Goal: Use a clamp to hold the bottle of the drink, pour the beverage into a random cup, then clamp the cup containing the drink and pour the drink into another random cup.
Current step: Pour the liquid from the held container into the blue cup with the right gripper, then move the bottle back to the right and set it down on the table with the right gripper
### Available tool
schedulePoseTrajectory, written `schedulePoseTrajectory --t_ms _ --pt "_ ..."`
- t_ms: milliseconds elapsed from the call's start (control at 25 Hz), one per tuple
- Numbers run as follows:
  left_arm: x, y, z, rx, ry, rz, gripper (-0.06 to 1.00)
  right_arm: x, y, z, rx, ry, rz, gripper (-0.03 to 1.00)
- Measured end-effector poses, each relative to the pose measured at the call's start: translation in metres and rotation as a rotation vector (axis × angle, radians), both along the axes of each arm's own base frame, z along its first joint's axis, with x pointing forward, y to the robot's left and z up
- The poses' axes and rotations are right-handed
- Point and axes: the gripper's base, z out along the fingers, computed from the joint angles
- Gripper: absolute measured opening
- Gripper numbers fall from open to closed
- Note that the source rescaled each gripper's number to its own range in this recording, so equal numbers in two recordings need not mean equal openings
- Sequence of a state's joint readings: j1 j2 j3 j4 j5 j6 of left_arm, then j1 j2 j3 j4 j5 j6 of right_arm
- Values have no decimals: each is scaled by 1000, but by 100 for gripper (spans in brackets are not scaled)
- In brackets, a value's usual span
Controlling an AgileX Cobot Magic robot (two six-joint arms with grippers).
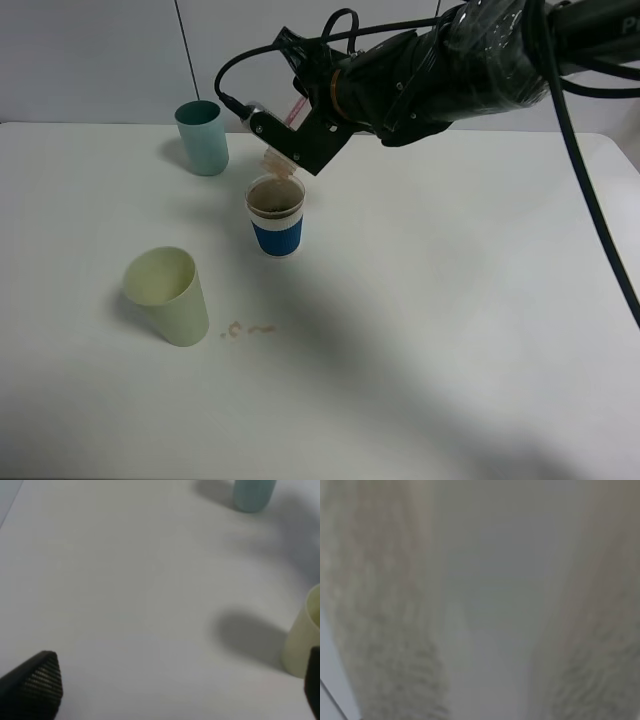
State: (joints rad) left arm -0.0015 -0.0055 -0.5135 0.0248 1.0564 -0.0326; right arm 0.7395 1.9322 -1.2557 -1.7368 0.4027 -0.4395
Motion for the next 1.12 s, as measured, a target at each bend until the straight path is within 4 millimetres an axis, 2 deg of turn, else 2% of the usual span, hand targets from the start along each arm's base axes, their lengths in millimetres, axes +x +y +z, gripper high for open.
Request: schedulePoseTrajectory --t_ms 400,760,1120 --pt "0 0 0 0 0 0 93 0 0 0 1 0 0 0" --pt "0 0 0 0 0 0 93 1 -2 0 407 111 -245 0" --pt "0 0 0 0 0 0 93 -3 -7 -8 625 263 -457 0"
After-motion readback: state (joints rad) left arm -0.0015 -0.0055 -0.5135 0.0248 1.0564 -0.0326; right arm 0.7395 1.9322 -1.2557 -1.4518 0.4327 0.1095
